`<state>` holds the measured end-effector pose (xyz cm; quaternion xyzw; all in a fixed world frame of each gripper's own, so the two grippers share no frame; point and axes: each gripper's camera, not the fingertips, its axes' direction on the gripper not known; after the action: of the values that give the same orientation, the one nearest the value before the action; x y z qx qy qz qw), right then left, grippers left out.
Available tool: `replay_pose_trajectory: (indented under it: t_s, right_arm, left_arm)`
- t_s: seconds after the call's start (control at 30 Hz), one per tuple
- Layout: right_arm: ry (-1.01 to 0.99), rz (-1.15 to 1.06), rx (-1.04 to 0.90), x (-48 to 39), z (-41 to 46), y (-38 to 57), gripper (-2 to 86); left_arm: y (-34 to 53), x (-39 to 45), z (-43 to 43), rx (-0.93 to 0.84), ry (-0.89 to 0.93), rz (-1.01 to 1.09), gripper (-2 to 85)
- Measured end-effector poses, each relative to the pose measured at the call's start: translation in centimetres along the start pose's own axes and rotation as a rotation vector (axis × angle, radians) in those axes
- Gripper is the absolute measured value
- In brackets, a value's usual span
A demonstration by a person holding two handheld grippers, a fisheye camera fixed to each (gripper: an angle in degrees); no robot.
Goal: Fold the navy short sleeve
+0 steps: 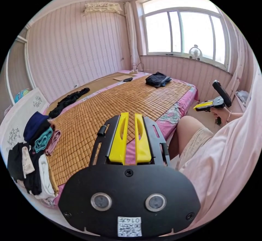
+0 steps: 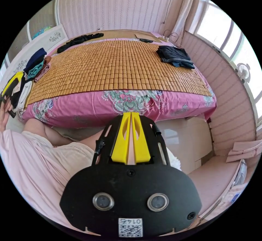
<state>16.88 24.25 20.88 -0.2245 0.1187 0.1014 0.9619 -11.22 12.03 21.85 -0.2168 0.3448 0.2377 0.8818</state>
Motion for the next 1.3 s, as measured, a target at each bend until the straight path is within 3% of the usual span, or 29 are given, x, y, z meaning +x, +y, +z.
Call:
replay_pose_trajectory:
  t_s: [0.17,0.8,1.0,1.17,1.3]
  right_arm:
    - [-0.135,0.018,0.055,3.9,-2.1,1.9,-0.9]
    - [-0.159,-0.127,0.213,16.4,-7.0,-5.8,2.7]
    - [-0.179,-0.099,0.273,23.3,-5.8,-12.3,6.9]
    - [0.024,-0.126,0.481,29.8,-4.1,-17.7,5.8]
    - [0.07,-0.137,0.47,34.1,-0.3,-22.7,9.7]
  left_arm:
    - [-3.8,5.3,3.4,0.064,0.135,-0.001,4.4]
    - [-9.4,7.2,11.7,0.042,0.015,-0.098,9.6]
    - [-17.1,7.2,19.5,-0.035,0.044,-0.045,11.2]
    - [-24.8,8.6,30.2,-0.105,0.099,-0.039,11.1]
    - [-30.7,10.0,38.8,-0.138,0.16,0.016,11.6]
